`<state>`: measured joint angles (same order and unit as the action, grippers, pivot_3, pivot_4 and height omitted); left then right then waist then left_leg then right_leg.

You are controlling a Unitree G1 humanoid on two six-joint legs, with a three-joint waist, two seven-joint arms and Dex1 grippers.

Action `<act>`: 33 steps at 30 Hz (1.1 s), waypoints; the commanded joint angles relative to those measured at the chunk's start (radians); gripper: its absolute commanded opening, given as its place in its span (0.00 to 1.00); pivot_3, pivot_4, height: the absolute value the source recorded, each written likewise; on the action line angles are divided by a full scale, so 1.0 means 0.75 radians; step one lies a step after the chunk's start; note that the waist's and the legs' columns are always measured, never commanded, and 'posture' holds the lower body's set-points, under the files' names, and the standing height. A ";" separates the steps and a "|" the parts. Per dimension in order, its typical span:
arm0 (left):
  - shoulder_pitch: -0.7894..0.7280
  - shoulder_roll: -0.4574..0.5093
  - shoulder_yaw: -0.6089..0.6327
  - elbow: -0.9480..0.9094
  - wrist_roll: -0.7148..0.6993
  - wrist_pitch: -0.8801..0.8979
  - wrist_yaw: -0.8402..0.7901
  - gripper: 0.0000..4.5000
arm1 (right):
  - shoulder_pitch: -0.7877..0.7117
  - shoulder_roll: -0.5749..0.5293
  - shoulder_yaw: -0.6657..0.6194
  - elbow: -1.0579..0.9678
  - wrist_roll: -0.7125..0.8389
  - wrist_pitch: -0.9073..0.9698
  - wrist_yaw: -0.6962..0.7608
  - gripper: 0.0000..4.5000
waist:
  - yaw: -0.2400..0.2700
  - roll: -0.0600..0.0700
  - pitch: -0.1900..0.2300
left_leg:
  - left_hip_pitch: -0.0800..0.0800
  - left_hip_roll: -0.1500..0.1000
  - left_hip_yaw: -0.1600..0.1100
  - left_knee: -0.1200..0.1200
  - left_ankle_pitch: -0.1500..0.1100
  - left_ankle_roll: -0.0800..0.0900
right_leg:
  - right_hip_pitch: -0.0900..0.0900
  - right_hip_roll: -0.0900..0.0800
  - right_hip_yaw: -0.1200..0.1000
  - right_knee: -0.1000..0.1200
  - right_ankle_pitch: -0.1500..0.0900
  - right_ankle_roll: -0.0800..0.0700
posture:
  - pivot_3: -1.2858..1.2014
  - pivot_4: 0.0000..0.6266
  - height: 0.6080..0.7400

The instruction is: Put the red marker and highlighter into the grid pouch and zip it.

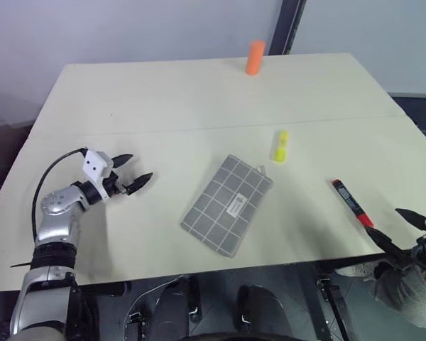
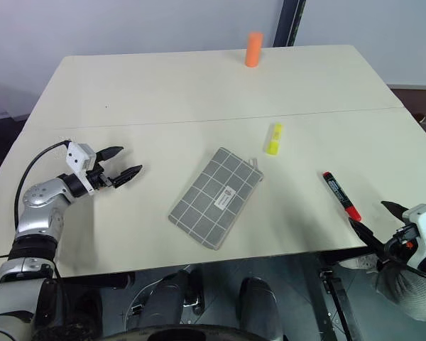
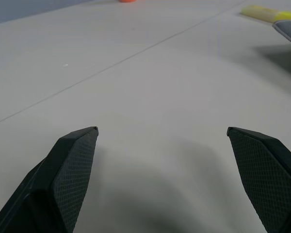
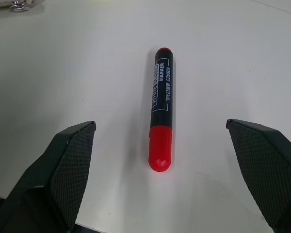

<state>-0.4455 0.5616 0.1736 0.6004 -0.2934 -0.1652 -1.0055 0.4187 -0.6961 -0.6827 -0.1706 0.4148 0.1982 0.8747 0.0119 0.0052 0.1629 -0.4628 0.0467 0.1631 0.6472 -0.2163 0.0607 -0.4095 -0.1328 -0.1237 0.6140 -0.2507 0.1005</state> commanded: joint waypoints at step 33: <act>0.017 -0.031 -0.055 -0.193 -0.033 -0.095 -0.171 1.00 | -0.165 0.008 0.154 -0.141 0.001 0.017 -0.112 1.00 | -0.001 0.000 0.000 | 0.000 0.000 0.001 0.001 0.000 0.000 | 0.000 0.000 -0.002 0.001 0.000 0.000 | 0.52 0.24 1.00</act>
<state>-0.4277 0.5381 0.1298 0.4883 -0.2960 -0.2272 -1.1288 0.2944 -0.6881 -0.5508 -0.2508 0.4074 0.2188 0.7962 0.0114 0.0052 0.1629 -0.4627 0.0467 0.1635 0.6479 -0.2160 0.0606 -0.4092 -0.1324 -0.1250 0.6144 -0.2505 0.1006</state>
